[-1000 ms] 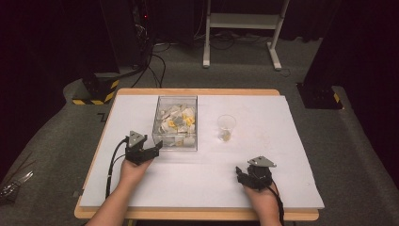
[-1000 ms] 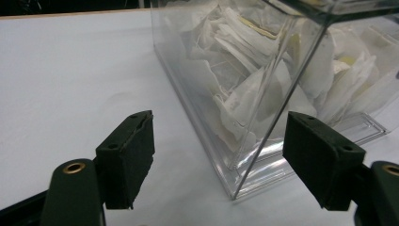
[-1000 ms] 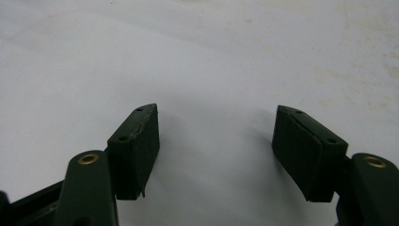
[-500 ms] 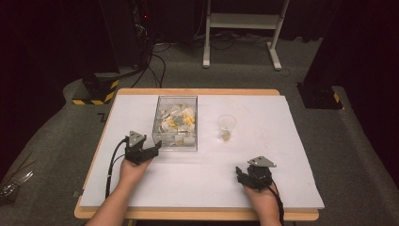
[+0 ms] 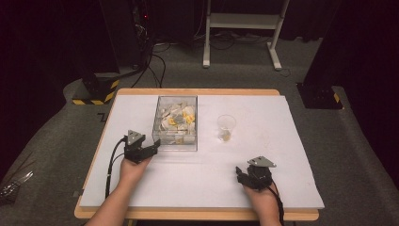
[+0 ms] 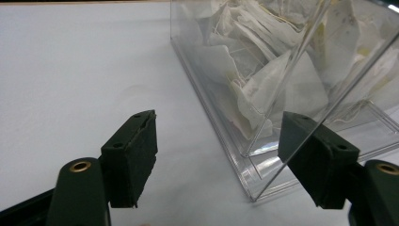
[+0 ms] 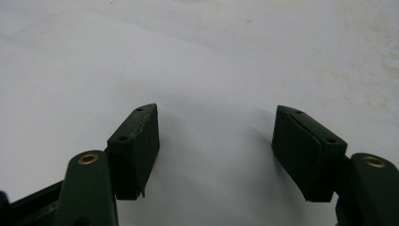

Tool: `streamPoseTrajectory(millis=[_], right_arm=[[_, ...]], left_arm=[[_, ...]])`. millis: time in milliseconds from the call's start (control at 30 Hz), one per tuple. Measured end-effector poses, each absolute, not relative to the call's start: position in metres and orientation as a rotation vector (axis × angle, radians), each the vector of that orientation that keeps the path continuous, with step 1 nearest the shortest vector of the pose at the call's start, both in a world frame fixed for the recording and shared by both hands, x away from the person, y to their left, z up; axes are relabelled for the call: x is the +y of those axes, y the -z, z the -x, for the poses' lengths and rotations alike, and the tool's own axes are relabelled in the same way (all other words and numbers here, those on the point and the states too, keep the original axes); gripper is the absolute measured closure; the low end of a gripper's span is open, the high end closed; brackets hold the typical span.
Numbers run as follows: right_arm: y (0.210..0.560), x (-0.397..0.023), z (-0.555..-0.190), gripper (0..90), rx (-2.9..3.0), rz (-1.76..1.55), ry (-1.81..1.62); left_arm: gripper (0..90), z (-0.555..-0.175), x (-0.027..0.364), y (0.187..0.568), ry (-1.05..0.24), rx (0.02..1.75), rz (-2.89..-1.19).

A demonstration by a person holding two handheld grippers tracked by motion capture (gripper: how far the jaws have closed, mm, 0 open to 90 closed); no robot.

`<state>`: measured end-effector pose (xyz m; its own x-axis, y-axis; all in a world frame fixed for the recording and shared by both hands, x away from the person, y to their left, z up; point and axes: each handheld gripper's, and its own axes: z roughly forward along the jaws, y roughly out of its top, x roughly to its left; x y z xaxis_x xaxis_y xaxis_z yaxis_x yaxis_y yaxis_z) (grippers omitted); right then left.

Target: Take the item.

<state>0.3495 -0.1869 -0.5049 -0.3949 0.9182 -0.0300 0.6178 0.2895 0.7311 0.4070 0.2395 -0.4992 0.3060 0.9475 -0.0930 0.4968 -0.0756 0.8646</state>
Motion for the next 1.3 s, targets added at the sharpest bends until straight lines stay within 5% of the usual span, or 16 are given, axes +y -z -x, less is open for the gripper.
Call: streamPoseTrajectory(millis=[433, 800, 1300], right_arm=[[0.505, -0.187, -0.350, 32.4, 2.115, -1.373, -0.898], [0.505, -0.187, -0.350, 32.4, 2.118, -1.375, -0.897], [0.505, -0.188, -0.350, 32.2, 2.116, -1.378, -0.898]], left_arm=[[26.2, -0.395, 0.241, 0.494, -0.619, 1.268, -1.759], [21.0, -0.345, 0.266, 0.486, -0.587, 1.222, -1.809], [19.5, -0.316, 0.266, 0.508, -0.554, 1.235, -2.043]])
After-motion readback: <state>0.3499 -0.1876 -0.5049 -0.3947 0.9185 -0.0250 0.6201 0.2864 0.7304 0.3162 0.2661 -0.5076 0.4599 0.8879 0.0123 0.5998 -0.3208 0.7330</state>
